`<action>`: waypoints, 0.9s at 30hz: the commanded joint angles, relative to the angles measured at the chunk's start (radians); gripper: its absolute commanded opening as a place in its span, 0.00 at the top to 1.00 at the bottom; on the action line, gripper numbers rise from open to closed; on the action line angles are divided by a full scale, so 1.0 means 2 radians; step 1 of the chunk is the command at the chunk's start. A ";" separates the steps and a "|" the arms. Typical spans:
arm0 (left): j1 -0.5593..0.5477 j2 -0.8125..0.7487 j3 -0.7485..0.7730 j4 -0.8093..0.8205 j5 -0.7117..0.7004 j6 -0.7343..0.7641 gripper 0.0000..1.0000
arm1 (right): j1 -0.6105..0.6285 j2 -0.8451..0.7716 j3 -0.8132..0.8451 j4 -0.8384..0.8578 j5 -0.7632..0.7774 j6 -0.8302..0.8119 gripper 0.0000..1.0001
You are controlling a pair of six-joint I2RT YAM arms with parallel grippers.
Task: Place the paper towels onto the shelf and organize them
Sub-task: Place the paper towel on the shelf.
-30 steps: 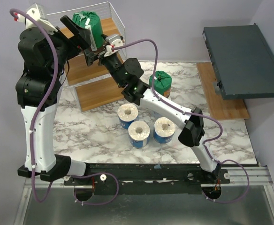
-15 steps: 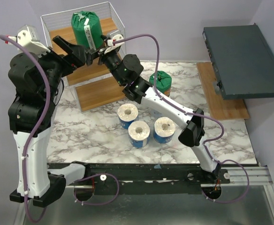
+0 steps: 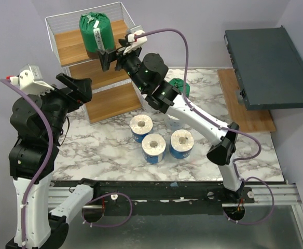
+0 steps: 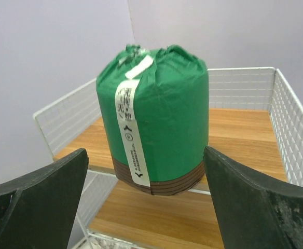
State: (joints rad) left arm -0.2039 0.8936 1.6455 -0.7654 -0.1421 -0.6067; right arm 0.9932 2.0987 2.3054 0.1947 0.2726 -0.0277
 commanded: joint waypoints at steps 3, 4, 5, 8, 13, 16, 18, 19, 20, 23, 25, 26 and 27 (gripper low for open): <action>-0.005 -0.044 -0.056 -0.008 -0.029 -0.018 0.16 | 0.001 -0.048 0.011 -0.082 0.011 0.051 0.23; -0.005 -0.047 -0.065 -0.011 -0.027 -0.022 0.20 | 0.001 -0.047 0.017 -0.092 0.008 0.055 0.29; -0.005 -0.052 -0.071 -0.013 -0.024 -0.024 0.23 | 0.001 -0.043 0.025 -0.096 0.005 0.059 0.36; -0.006 -0.066 -0.091 -0.021 -0.020 -0.028 0.32 | 0.000 -0.031 0.049 -0.134 -0.006 0.070 0.52; -0.006 -0.092 -0.139 -0.030 -0.013 -0.036 0.40 | 0.001 -0.020 0.055 -0.134 -0.022 0.086 0.57; -0.005 -0.109 -0.169 -0.037 -0.015 -0.036 0.41 | 0.001 -0.007 0.069 -0.138 -0.019 0.088 0.50; -0.005 -0.122 -0.189 -0.039 -0.012 -0.036 0.41 | 0.001 0.000 0.072 -0.138 -0.013 0.085 0.45; -0.006 -0.130 -0.200 -0.039 -0.010 -0.036 0.41 | 0.001 0.004 0.073 -0.139 -0.011 0.084 0.43; -0.005 -0.137 -0.208 -0.040 -0.008 -0.036 0.41 | 0.001 0.006 0.075 -0.139 -0.010 0.082 0.42; -0.006 -0.165 -0.242 -0.045 -0.004 -0.033 0.41 | 0.001 0.013 0.077 -0.138 -0.008 0.080 0.41; -0.005 -0.188 -0.267 -0.043 0.003 -0.036 0.41 | 0.001 0.018 0.079 -0.135 -0.007 0.080 0.40; -0.006 -0.198 -0.281 -0.043 0.006 -0.039 0.41 | 0.001 0.022 0.081 -0.133 -0.006 0.078 0.40; -0.005 -0.208 -0.291 -0.043 0.008 -0.043 0.41 | 0.001 0.025 0.084 -0.130 -0.003 0.078 0.40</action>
State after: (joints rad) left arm -0.2115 0.5629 1.1454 -0.8394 -0.1650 -0.6727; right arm 0.9932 2.1162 2.4245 -0.0578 0.2581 0.1345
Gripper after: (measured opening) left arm 0.593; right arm 0.596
